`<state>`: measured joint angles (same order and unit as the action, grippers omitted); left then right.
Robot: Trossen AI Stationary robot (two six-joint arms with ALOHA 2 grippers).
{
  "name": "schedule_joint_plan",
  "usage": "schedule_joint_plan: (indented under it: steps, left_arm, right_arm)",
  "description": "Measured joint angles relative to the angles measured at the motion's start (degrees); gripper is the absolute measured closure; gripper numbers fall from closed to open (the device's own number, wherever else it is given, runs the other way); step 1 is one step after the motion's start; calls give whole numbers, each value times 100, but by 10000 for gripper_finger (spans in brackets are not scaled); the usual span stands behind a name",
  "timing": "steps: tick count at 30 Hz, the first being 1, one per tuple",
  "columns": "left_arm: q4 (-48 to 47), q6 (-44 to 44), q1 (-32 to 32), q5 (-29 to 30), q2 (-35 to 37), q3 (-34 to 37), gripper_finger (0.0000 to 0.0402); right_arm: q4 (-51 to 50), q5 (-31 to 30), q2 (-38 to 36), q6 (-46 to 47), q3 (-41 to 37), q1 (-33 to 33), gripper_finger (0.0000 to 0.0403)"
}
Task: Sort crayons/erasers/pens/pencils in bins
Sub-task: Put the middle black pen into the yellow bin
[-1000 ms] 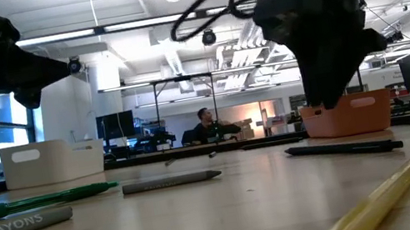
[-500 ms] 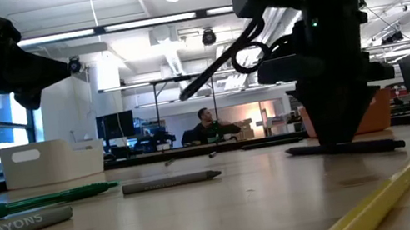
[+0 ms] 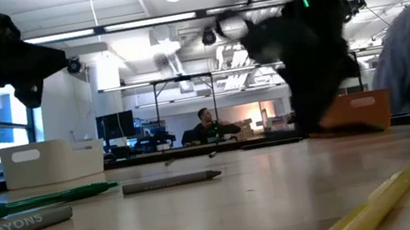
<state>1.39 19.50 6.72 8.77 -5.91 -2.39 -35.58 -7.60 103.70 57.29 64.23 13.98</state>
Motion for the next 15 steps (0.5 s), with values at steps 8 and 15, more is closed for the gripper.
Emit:
schedule_joint_plan:
  steps: [8,15]
  left_arm:
    - [294,285,-3,-221,-14,0,361]
    - [713,335,-4,-292,-294,0,379]
  right_arm:
    - [2934,198,-394,-2919,-79,-446,391]
    - [6765,1171,-19,-3825,-897,-1215,391]
